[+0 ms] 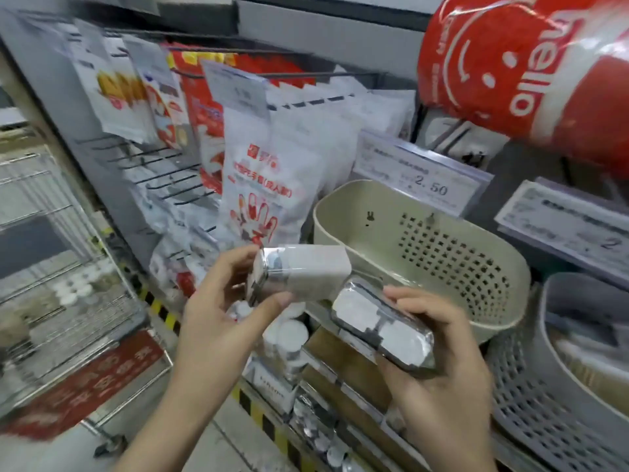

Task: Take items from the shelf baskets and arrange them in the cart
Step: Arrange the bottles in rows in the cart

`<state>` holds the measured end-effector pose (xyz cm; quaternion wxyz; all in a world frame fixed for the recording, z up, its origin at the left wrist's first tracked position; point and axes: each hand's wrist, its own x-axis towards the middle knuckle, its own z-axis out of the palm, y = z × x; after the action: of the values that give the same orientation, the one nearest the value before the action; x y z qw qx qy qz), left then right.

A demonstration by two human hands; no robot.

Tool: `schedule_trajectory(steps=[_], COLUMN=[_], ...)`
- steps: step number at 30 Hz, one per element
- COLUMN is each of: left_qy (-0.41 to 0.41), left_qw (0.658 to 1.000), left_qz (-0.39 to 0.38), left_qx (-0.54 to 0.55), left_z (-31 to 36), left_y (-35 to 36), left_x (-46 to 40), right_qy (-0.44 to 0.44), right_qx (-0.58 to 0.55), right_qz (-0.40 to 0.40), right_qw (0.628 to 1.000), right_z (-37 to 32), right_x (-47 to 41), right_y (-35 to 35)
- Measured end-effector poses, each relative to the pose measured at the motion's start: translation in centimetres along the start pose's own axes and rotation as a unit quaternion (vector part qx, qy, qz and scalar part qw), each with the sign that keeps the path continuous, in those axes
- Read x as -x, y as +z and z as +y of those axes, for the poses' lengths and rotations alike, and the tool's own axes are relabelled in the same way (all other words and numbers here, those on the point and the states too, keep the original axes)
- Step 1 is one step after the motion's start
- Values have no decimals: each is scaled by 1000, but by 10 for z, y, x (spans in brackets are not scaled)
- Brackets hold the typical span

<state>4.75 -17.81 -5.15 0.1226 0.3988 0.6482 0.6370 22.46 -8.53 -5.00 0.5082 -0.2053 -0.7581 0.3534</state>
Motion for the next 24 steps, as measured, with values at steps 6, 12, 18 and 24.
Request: schedule_trajectory(steps=[6,12,18,24], left_qy=[-141,-213,-222,-246], left_qw=[976,926,894,874], left_qz=[146,294,368,397], left_qx=[-75,-101,-125,-134], left_z=[-25,-51,-79,-109], left_y=[-72,-144,-215,-303], left_x=[74,124,136,119], right_qy=[228,292,272,318], right_qx=[-118,-178,-174,-227], right_qz=[-98,-233,-340,-369], right_qw=[962,910,883,843], right_z=[9,3,0,-10], right_x=[41,60,63,75], right_y=[68,137,233,346])
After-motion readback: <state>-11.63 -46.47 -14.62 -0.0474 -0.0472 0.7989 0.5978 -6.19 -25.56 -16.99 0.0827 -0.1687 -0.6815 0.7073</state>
